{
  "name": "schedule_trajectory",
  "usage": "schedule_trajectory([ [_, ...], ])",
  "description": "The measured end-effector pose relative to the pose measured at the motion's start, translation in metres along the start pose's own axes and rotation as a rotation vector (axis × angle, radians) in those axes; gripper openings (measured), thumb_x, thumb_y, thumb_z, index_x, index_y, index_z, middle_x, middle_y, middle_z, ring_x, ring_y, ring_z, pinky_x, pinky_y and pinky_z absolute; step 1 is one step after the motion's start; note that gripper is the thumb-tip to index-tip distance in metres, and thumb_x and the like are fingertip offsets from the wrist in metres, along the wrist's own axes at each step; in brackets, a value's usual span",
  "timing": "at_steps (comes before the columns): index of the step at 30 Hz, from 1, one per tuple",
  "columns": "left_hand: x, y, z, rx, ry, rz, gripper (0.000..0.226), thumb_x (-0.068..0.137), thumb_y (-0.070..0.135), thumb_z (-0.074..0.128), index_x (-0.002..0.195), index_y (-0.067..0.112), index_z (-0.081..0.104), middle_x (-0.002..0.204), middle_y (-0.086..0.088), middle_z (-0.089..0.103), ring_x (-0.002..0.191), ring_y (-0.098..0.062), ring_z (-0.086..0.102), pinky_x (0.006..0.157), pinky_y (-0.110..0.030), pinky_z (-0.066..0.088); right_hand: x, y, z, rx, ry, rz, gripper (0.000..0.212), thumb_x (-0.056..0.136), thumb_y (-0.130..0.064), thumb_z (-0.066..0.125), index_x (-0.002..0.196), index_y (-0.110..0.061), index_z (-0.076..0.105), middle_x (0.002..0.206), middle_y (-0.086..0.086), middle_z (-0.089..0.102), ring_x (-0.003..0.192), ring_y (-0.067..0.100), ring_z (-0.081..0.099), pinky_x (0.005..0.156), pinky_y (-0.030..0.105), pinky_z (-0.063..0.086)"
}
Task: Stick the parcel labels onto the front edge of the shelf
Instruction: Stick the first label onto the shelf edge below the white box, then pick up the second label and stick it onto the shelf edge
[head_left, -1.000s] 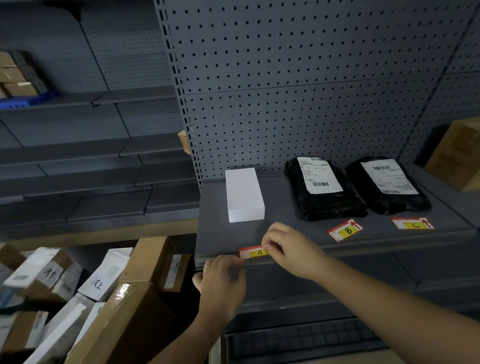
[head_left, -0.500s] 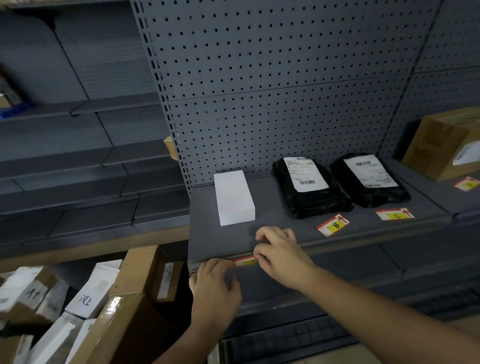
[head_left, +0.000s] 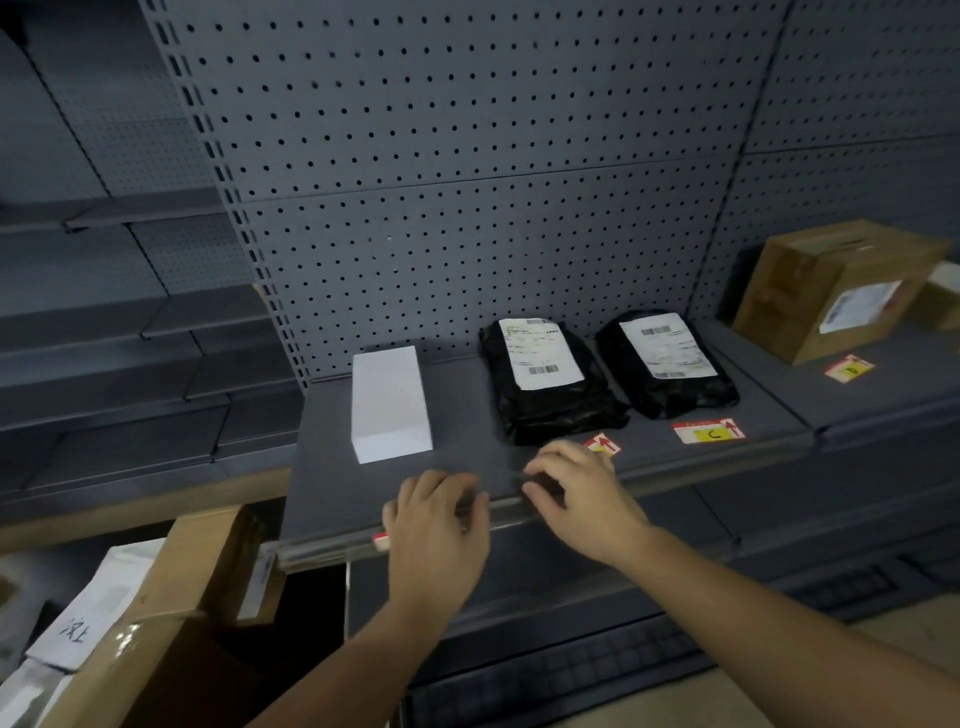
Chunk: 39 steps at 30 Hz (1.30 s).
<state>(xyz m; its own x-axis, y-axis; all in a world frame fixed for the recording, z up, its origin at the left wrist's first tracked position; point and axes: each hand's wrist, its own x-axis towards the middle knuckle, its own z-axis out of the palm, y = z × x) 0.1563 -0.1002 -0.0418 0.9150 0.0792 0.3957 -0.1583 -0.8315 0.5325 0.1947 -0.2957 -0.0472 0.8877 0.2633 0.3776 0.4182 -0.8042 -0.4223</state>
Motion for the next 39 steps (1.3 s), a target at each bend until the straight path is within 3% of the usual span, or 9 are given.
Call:
schedule_trajectory([
  [4, 0.021, 0.058, 0.042, 0.05, -0.119, -0.03, 0.02, 0.092, 0.044, 0.055, 0.1, 0.034, 0.069, 0.103, 0.014, 0.058, 0.104, -0.013, 0.047, 0.081, -0.032, 0.023, -0.004, 0.054, -0.033, 0.029, -0.001, 0.05, 0.007, 0.091, -0.034, 0.063, 0.093, -0.028, 0.067, 0.093, -0.014, 0.06, 0.089, 0.007, 0.055, 0.083, 0.038, 0.047],
  [10, 0.043, 0.111, 0.084, 0.166, -0.145, -0.298, 0.024, 0.085, 0.047, 0.049, 0.087, 0.032, 0.068, 0.092, 0.014, 0.057, 0.1, -0.017, 0.049, 0.08, -0.04, 0.029, -0.002, 0.115, -0.063, 0.156, -0.031, 0.105, 0.011, 0.09, -0.032, 0.064, 0.096, -0.026, 0.07, 0.088, -0.011, 0.06, 0.081, 0.006, 0.056, 0.072, 0.032, 0.052],
  [14, 0.049, 0.128, 0.09, 0.258, -0.199, -0.448, 0.023, 0.08, 0.045, 0.056, 0.094, 0.032, 0.07, 0.098, 0.008, 0.054, 0.103, -0.021, 0.049, 0.079, -0.04, 0.023, 0.007, 0.125, -0.067, 0.217, -0.104, 0.137, 0.019, 0.09, -0.028, 0.065, 0.106, -0.021, 0.069, 0.093, -0.006, 0.061, 0.081, 0.007, 0.057, 0.076, 0.027, 0.052],
  [24, 0.061, 0.137, 0.09, 0.233, -0.263, -0.576, 0.021, 0.074, 0.035, 0.068, 0.094, 0.034, 0.066, 0.099, 0.008, 0.057, 0.102, -0.02, 0.049, 0.084, -0.041, 0.028, 0.016, 0.12, -0.061, 0.17, -0.153, 0.202, 0.028, 0.089, -0.041, 0.061, 0.111, -0.025, 0.067, 0.102, -0.002, 0.063, 0.088, 0.016, 0.063, 0.076, 0.037, 0.055],
  [27, 0.062, 0.134, 0.09, 0.141, -0.249, -0.576, 0.017, 0.079, 0.026, 0.064, 0.091, 0.036, 0.065, 0.092, 0.016, 0.056, 0.102, -0.017, 0.05, 0.089, -0.045, 0.027, 0.017, 0.119, -0.061, 0.171, -0.181, 0.221, 0.032, 0.09, -0.04, 0.059, 0.118, -0.024, 0.064, 0.109, 0.0, 0.062, 0.093, 0.018, 0.062, 0.08, 0.038, 0.054],
  [30, 0.055, 0.132, 0.09, 0.074, -0.183, -0.533, 0.02, 0.087, 0.019, 0.057, 0.08, 0.037, 0.061, 0.081, 0.021, 0.056, 0.092, -0.011, 0.052, 0.084, -0.042, 0.019, 0.018, 0.12, -0.063, 0.209, -0.208, 0.22, 0.033, 0.09, -0.036, 0.061, 0.12, -0.022, 0.063, 0.115, 0.0, 0.061, 0.1, 0.018, 0.06, 0.086, 0.037, 0.052],
  [34, 0.045, 0.124, 0.086, 0.028, -0.118, -0.403, 0.024, 0.091, 0.016, 0.053, 0.082, 0.037, 0.059, 0.082, 0.02, 0.059, 0.082, -0.006, 0.051, 0.086, -0.041, 0.023, 0.02, 0.12, -0.065, 0.244, -0.187, 0.134, 0.01, 0.091, -0.023, 0.064, 0.098, -0.023, 0.07, 0.099, -0.005, 0.061, 0.089, 0.01, 0.06, 0.081, 0.026, 0.05],
  [39, 0.027, 0.114, 0.081, 0.079, 0.05, -0.165, 0.011, 0.089, 0.024, 0.064, 0.095, 0.033, 0.064, 0.09, 0.019, 0.058, 0.096, -0.012, 0.05, 0.082, -0.037, 0.019, 0.018, 0.116, -0.076, 0.15, -0.211, 0.048, 0.007, 0.09, -0.027, 0.064, 0.088, -0.026, 0.071, 0.097, -0.01, 0.058, 0.087, 0.009, 0.056, 0.083, 0.037, 0.048],
])
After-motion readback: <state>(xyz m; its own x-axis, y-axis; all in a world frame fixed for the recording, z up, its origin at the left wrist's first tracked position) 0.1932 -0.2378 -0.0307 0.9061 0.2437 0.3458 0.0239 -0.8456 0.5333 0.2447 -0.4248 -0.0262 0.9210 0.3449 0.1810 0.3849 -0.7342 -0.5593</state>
